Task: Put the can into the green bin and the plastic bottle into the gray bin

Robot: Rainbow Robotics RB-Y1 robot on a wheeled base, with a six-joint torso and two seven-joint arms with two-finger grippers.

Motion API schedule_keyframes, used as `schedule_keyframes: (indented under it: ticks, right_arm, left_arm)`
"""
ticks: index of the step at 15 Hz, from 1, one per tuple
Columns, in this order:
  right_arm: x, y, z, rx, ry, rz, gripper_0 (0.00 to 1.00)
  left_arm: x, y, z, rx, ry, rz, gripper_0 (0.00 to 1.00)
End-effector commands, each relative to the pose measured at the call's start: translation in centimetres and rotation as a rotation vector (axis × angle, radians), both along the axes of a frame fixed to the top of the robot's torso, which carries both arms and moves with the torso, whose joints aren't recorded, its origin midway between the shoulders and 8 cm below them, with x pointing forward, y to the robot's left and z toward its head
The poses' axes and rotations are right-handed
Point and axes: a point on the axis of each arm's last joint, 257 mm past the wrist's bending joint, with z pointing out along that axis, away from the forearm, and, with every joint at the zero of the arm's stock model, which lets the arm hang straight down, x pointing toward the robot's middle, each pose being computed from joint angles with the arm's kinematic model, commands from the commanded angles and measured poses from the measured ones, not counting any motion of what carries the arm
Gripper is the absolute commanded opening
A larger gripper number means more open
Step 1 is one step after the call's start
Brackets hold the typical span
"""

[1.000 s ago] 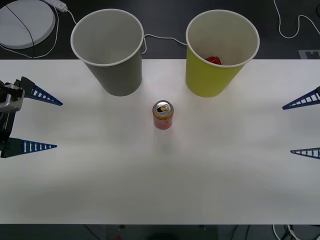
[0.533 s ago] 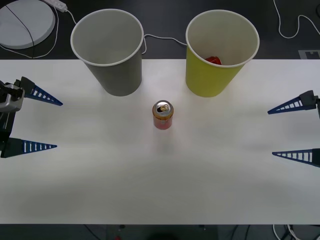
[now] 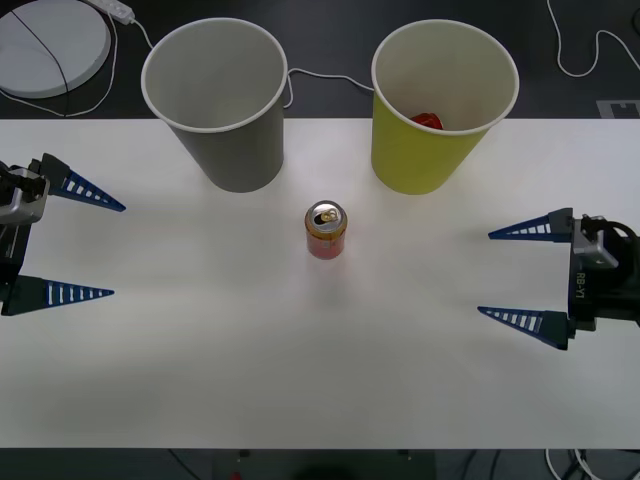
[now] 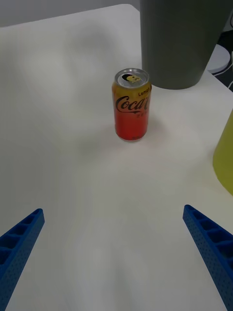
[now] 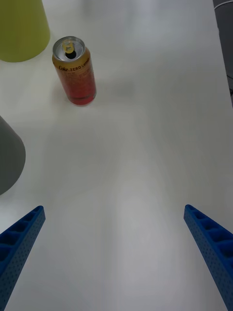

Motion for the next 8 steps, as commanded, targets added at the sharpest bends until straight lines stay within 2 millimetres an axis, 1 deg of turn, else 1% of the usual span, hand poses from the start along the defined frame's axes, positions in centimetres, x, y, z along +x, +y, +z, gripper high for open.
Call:
schedule_keyframes:
  ticks: [1,4,8]
  right_arm:
    - [0.3,2.2,-1.6,0.060,0.014,-0.061,1.00]
    - [0.4,4.3,-2.7,0.108,0.025,-0.133,1.00]
    - [0.7,7.5,-4.2,0.192,0.083,-0.226,1.00]
  left_arm:
    - [0.0,0.0,0.0,0.000,0.000,0.000,1.00]
    - [0.0,0.0,0.0,0.000,0.000,0.000,1.00]
    - [0.0,0.0,0.0,0.000,0.000,0.000,1.00]
